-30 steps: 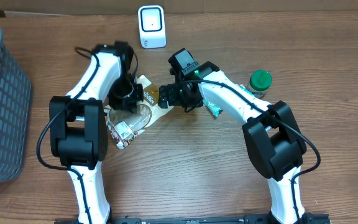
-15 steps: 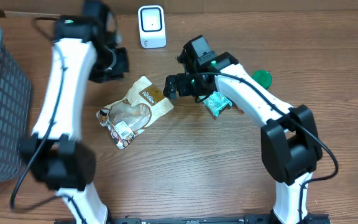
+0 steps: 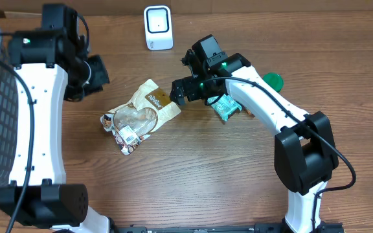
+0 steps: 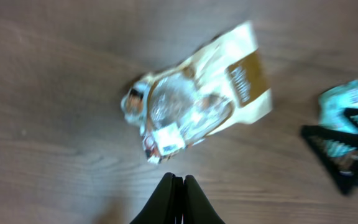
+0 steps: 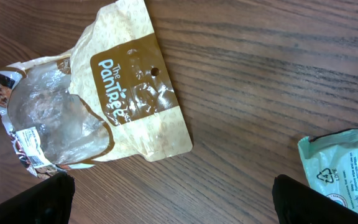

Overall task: Scan the item barcode
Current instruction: 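Slide the pouch right with the left gripper toward the right gripper, then push the pouch into the right gripper and close the right gripper on it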

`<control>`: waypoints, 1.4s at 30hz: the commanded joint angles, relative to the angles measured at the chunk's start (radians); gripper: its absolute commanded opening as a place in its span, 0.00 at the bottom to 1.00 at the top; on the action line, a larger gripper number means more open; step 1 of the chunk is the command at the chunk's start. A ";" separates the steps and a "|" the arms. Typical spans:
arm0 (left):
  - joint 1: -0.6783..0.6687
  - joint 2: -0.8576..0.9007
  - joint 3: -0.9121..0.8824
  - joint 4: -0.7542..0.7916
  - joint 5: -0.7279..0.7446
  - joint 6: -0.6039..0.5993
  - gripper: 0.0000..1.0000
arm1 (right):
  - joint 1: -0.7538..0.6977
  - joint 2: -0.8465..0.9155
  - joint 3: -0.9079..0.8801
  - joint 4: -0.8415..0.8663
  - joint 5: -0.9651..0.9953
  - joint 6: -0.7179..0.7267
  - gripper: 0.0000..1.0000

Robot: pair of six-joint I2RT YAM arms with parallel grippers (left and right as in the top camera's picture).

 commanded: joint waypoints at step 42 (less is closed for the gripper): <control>0.043 -0.139 -0.907 0.713 0.070 0.054 0.04 | 0.014 -0.028 0.032 0.068 -0.016 -0.005 1.00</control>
